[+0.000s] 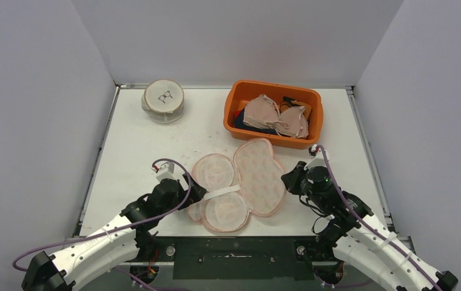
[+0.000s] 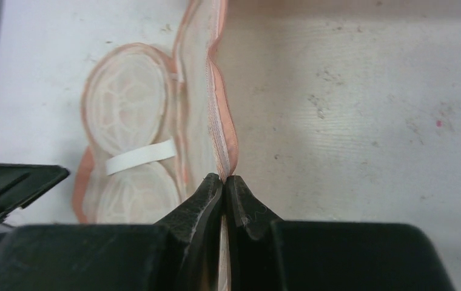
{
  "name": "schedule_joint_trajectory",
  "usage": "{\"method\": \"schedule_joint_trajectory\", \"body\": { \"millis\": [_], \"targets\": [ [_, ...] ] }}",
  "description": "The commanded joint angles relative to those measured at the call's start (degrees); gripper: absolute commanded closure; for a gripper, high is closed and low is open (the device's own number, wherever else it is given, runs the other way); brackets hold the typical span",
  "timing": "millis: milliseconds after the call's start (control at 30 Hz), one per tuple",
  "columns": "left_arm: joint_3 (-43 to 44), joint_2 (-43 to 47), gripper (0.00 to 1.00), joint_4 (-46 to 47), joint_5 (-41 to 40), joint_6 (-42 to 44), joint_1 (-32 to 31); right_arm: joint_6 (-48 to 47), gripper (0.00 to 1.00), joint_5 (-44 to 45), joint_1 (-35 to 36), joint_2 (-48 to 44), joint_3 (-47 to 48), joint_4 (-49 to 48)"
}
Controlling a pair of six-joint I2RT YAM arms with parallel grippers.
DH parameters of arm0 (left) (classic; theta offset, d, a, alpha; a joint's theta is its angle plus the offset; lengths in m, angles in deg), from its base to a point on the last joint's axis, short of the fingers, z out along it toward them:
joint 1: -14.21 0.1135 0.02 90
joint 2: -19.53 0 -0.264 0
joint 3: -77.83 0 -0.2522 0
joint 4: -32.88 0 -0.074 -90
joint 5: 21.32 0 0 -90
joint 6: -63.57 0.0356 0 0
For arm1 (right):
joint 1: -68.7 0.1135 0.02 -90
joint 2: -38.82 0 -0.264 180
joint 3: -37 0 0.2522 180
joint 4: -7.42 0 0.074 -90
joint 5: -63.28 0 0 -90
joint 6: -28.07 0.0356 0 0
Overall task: Unzip the laundry bag and remove the bra
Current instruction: Close the laundry bag at the center of the board.
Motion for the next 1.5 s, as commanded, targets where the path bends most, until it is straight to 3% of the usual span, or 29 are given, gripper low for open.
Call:
{"method": "schedule_joint_trajectory", "body": {
  "millis": [0, 600, 867, 1000, 1200, 1467],
  "targets": [
    [2.2, -2.4, 0.10, 1.5, -2.1, 0.8, -0.2, -4.3, 0.95, -6.3, 0.3, -3.9, 4.2, -2.5],
    [5.7, -21.7, 0.22, 15.7, 5.3, 2.8, -2.7, -13.7, 0.95, -25.0, 0.4, -1.4, 8.7, -5.9],
    [5.7, -22.9, 0.22, 18.1, 4.6, 2.2, -3.4, -13.1, 0.95, -30.3, 2.8, 3.9, 7.6, -10.8],
    [5.3, -21.2, 0.22, 16.9, 3.9, 1.9, -3.4, -11.8, 0.95, -27.6, 8.2, 7.8, 7.0, -15.0],
    [4.7, -13.1, 0.21, 10.8, 1.6, 0.4, -3.2, -12.8, 0.95, -13.8, 22.1, 14.6, 8.3, -18.1],
    [3.7, -1.1, 0.10, 5.1, 0.2, -4.3, -2.5, -12.7, 0.95, -10.0, 26.4, 20.6, 6.1, -25.0]
  ]
}}
